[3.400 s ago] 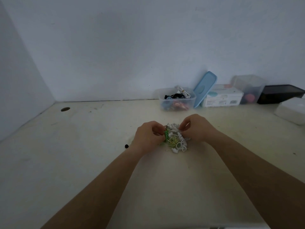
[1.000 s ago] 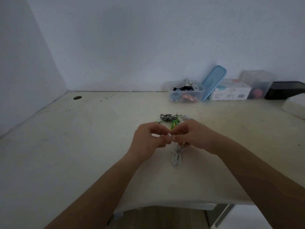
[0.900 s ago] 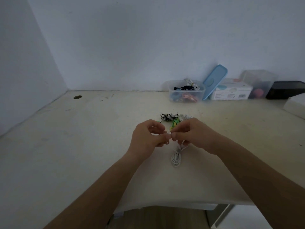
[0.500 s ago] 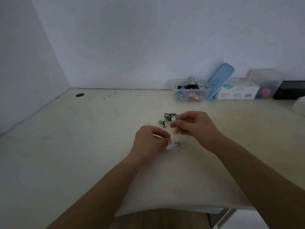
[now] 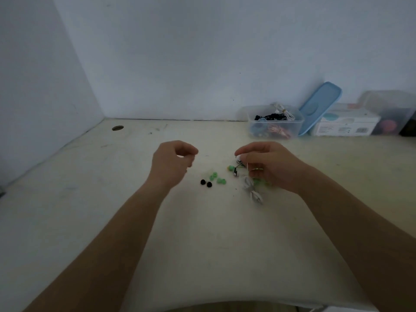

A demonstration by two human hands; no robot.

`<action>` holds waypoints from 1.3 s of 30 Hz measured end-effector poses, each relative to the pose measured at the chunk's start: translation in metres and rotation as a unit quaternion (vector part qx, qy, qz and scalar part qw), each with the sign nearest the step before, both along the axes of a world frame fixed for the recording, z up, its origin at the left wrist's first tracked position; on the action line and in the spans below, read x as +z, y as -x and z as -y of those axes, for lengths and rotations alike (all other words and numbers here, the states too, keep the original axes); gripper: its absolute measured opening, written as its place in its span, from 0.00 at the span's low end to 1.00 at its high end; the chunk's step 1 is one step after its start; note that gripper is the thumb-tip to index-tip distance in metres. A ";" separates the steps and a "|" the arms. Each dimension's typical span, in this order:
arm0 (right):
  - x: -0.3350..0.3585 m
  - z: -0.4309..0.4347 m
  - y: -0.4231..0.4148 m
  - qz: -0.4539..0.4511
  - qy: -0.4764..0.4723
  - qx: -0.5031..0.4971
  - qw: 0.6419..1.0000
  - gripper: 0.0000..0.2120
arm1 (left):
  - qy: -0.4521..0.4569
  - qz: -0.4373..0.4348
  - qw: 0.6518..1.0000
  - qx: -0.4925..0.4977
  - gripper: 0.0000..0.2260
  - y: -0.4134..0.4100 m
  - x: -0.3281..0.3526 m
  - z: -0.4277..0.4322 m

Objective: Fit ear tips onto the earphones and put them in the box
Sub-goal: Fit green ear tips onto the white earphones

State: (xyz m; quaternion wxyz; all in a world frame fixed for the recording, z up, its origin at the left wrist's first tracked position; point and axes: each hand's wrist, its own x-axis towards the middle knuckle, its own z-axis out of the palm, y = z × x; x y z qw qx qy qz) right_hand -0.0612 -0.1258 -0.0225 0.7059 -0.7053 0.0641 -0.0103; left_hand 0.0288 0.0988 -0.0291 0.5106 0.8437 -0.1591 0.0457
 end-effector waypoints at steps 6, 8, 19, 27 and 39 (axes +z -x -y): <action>-0.005 -0.007 -0.016 0.023 0.045 -0.010 0.999 0.04 | -0.135 -0.002 0.990 -0.032 0.04 -0.020 -0.013 0.011; -0.011 -0.009 -0.017 0.035 0.057 -0.010 0.998 0.04 | -0.167 0.011 0.985 -0.037 0.05 -0.022 -0.020 0.013; -0.026 -0.007 -0.019 0.068 0.065 -0.024 0.995 0.05 | -0.208 0.015 0.976 -0.068 0.03 -0.024 -0.026 0.018; -0.025 -0.007 -0.014 0.071 0.074 -0.023 0.994 0.05 | -0.151 -0.022 0.987 -0.042 0.03 -0.024 -0.026 0.015; -0.018 -0.007 -0.004 0.074 0.070 -0.032 0.994 0.05 | 0.133 -0.069 0.985 -0.080 0.09 0.013 -0.006 0.019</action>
